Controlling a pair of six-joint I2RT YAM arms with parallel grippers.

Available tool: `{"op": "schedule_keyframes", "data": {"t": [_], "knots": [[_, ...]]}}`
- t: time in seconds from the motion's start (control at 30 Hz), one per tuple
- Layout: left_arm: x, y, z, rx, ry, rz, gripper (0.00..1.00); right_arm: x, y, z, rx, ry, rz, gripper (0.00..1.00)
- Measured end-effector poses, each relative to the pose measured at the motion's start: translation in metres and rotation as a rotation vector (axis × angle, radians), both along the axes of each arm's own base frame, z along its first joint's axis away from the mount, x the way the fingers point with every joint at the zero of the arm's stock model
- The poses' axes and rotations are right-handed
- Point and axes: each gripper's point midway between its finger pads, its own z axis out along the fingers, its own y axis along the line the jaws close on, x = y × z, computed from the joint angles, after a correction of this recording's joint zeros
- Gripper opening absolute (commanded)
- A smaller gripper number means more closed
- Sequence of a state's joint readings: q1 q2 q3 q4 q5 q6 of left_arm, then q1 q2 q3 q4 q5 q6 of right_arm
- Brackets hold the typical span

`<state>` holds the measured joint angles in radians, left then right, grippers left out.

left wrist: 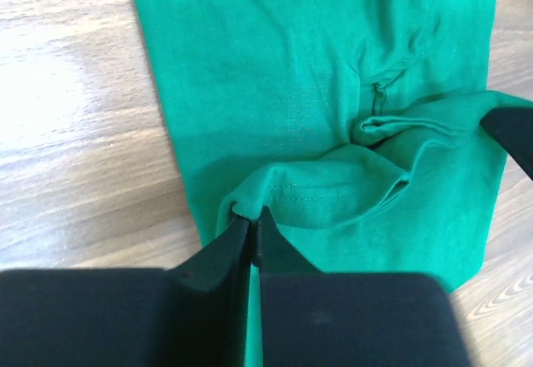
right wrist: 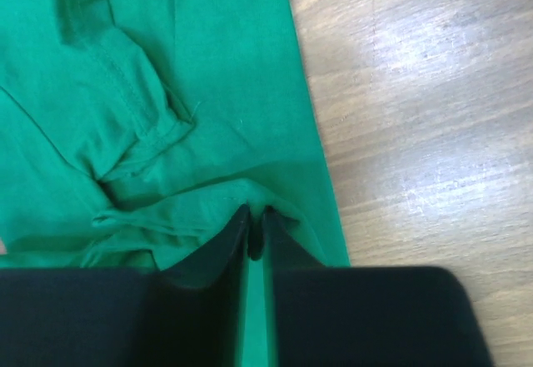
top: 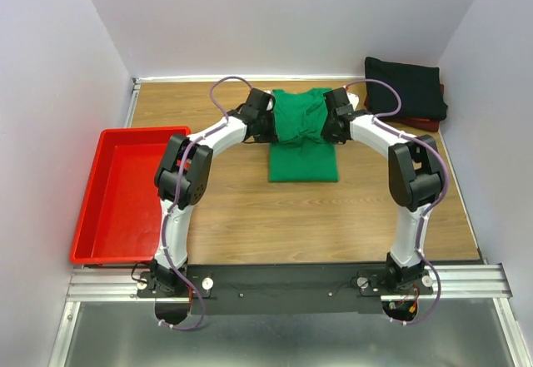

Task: Fold and stack the t-shirts
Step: Fold the tshirt

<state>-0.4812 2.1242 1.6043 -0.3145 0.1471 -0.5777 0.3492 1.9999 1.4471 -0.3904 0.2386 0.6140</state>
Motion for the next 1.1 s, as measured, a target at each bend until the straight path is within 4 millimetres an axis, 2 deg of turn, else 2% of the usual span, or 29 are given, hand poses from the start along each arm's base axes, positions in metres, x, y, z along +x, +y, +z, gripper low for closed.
{"op": "schedule_keyframes", "data": {"t": [0.07,0.1,0.2,0.33,0.43,0.47,0.53,0.57,0.6,0.67,0.8,0.9,1.0,1.1], "knots": [[0.001,0.000,-0.001,-0.004,0.000,-0.011,0.36,0.003,-0.001,0.001,0.000,-0.002,0.004,0.44],[0.002,0.001,0.000,-0.005,-0.003,-0.019,0.44,0.003,-0.001,0.001,0.001,-0.003,0.005,0.55],[0.005,0.004,0.002,-0.004,-0.017,-0.026,0.48,0.009,-0.003,0.007,0.006,-0.019,0.001,0.64],[0.010,0.013,0.009,-0.002,-0.030,-0.010,0.48,0.009,-0.005,0.014,0.008,-0.033,0.002,0.63],[0.008,0.020,0.024,-0.007,-0.053,0.007,0.44,0.006,-0.006,0.025,0.011,-0.052,0.011,0.59],[0.006,0.023,0.033,-0.011,-0.063,0.017,0.37,0.004,-0.005,0.032,0.014,-0.065,0.016,0.58],[0.003,0.023,0.041,-0.019,-0.072,0.021,0.28,-0.002,-0.004,0.040,0.017,-0.078,0.025,0.56],[0.002,0.022,0.046,-0.024,-0.080,0.021,0.18,-0.004,-0.001,0.044,0.018,-0.084,0.034,0.53],[0.000,0.019,0.050,-0.027,-0.088,0.015,0.13,-0.006,0.001,0.045,0.020,-0.086,0.041,0.46],[-0.004,0.010,0.051,-0.034,-0.090,0.001,0.02,-0.008,0.009,0.046,0.024,-0.089,0.062,0.42],[-0.012,-0.008,0.043,-0.031,-0.071,-0.031,0.00,-0.012,0.026,0.034,0.023,-0.064,0.114,0.41],[-0.011,-0.021,0.026,-0.016,-0.044,-0.051,0.00,-0.008,0.031,0.019,0.010,-0.043,0.131,0.41],[0.001,-0.028,0.009,0.013,-0.027,-0.052,0.00,0.001,0.033,0.001,-0.008,-0.017,0.136,0.41],[0.014,-0.025,-0.007,0.047,-0.016,-0.041,0.00,0.009,0.031,-0.011,-0.019,-0.002,0.132,0.41]]}}
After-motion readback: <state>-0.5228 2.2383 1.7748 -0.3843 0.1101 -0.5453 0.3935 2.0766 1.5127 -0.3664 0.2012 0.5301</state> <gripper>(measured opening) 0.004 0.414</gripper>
